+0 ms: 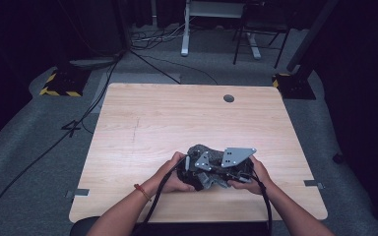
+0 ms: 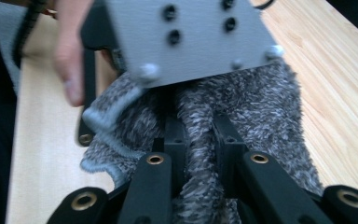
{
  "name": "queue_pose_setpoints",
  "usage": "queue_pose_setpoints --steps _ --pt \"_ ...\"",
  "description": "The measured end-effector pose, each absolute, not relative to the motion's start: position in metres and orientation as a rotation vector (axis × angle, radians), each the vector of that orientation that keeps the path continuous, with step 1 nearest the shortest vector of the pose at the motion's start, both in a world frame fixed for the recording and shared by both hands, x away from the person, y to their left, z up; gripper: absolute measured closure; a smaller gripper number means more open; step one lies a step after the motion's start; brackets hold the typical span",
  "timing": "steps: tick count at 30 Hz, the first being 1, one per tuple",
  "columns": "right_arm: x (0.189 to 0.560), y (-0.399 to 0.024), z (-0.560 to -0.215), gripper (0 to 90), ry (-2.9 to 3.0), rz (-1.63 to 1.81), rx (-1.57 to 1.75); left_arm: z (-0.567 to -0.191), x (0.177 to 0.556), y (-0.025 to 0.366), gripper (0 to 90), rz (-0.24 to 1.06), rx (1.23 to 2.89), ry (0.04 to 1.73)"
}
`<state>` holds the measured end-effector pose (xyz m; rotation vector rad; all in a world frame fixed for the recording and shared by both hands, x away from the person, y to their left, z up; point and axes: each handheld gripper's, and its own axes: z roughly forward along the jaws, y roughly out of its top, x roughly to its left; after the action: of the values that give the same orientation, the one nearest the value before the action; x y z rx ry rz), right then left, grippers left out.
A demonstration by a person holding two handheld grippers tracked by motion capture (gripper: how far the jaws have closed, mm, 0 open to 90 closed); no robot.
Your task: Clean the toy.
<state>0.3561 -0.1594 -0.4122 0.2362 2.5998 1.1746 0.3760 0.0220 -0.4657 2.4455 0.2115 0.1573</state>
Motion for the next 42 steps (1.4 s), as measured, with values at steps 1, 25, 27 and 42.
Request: queue_pose_setpoints --steps 1,25,27,42 --pt "0.357 -0.161 -0.412 79.7 2.589 1.154 0.235 -0.465 0.376 0.022 33.9 0.158 2.449 0.204" --pt "0.349 -0.169 -0.409 79.7 2.626 1.192 0.184 -0.462 0.375 0.023 33.9 0.175 2.443 0.208" --pt "0.348 -0.162 -0.41 79.6 2.627 1.187 0.164 -0.464 0.373 0.021 33.9 0.18 2.422 0.202" --pt "0.365 -0.187 -0.418 79.9 2.57 1.101 0.301 -0.458 0.374 0.031 33.9 0.179 2.398 0.213"
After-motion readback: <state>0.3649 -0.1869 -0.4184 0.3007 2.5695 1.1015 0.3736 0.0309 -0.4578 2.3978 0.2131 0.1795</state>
